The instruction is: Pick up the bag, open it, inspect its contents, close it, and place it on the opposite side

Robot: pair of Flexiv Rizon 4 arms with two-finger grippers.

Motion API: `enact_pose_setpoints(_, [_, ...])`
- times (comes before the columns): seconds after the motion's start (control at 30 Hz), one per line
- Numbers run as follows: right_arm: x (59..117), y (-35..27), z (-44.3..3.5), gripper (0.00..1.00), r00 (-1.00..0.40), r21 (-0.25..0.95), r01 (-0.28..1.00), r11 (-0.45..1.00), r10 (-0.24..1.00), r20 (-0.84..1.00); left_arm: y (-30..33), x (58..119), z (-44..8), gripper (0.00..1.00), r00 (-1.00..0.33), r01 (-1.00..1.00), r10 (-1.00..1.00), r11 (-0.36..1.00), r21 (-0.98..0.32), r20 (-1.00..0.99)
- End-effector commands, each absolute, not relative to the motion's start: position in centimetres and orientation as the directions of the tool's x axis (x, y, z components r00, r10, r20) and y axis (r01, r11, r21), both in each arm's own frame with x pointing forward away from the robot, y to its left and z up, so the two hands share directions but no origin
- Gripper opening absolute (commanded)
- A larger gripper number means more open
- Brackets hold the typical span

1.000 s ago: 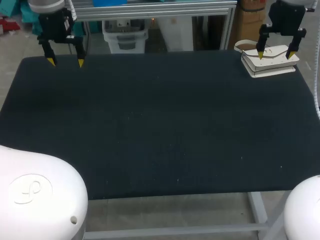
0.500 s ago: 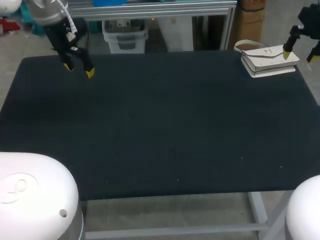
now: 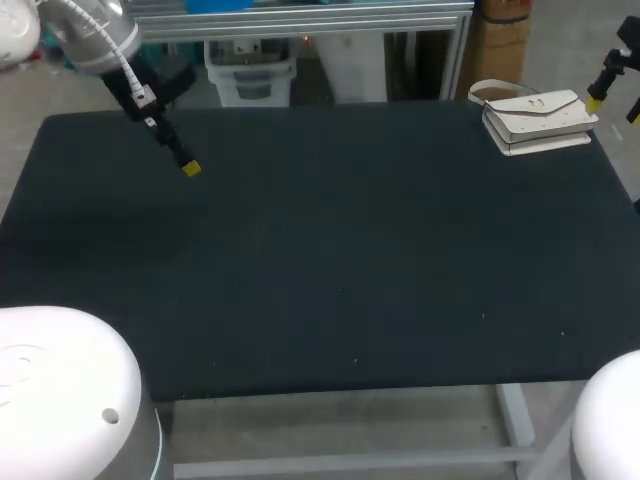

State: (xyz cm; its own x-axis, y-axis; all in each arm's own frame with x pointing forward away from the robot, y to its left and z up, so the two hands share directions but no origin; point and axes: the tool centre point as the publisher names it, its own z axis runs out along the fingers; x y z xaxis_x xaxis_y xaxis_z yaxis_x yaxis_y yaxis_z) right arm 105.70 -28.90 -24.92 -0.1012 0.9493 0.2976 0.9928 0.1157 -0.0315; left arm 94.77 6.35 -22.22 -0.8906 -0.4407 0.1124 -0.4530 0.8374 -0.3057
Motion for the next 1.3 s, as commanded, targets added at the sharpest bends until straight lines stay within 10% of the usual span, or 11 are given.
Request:
enact_pose_setpoints(0.03, [106.6,-29.2,-24.9,1.00,-0.093,-0.117,0.984,0.137,0.942,0.323,6.9,94.9,-22.5,1.00,-0.960,-0.279,-0.258,0.878,-0.389,0.107])
enact_pose_setpoints(1.3, [116.9,-35.2,-30.7,1.00,-0.040,-0.057,0.996,0.065,0.934,0.355,1.9,97.1,-25.8,1.00,-0.988,0.037,-0.045,0.855,-0.517,-0.145])
